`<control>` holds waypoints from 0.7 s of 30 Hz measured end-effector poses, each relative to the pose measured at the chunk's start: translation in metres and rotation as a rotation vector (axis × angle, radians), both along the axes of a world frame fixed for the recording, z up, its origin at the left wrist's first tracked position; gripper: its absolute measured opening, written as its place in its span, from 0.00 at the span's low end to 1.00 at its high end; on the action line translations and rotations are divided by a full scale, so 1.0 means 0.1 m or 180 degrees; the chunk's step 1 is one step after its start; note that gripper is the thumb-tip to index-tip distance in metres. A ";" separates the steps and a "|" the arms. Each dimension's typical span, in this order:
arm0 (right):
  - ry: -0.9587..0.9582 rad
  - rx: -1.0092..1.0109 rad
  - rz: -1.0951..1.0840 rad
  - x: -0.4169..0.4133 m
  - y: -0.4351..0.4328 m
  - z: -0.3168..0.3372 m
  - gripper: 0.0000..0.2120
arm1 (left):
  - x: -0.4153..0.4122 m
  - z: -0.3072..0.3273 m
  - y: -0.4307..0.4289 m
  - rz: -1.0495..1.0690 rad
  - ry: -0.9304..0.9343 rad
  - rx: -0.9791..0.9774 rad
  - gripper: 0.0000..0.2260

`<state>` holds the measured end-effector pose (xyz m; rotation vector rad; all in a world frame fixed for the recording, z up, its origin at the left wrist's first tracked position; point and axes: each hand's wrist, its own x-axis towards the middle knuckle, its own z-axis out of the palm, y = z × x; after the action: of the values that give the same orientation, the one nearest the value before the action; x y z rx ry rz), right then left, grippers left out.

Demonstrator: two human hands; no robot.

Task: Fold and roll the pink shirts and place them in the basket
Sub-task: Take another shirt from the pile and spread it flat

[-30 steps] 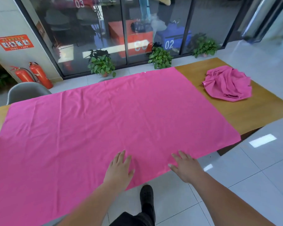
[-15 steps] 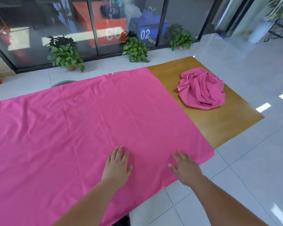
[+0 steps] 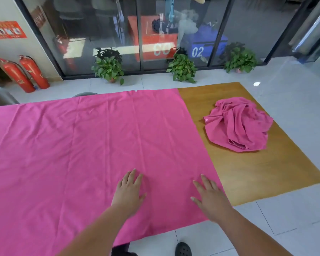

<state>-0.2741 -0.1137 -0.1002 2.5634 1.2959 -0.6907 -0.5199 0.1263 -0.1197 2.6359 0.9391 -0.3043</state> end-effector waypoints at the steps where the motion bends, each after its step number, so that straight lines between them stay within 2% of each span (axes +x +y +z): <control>1: -0.0034 0.0038 0.0210 0.11 -0.04 0.00 0.37 | 0.05 0.02 -0.11 0.0068 0.0017 -0.0014 0.37; 4: 0.0024 0.0093 0.0638 0.42 -0.14 -0.02 0.38 | 0.19 0.07 -0.41 0.0192 0.0078 -0.0057 0.40; 10: 0.0107 0.0171 0.0746 0.65 -0.25 0.03 0.41 | 0.18 0.09 -0.88 0.0500 0.0402 0.0079 0.47; 15: 0.0030 0.0187 0.1021 0.79 -0.42 -0.05 0.45 | 0.07 0.08 -1.07 0.0743 0.0540 0.0015 0.46; 21: 0.0012 0.0163 0.0908 0.70 -0.34 0.07 0.41 | 0.00 0.19 -1.09 0.0875 0.0535 -0.0146 0.44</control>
<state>-0.2043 -0.1481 -0.0930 2.3454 1.6558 -0.6124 -0.5200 0.0168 -0.1008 2.4285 1.3148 -0.4772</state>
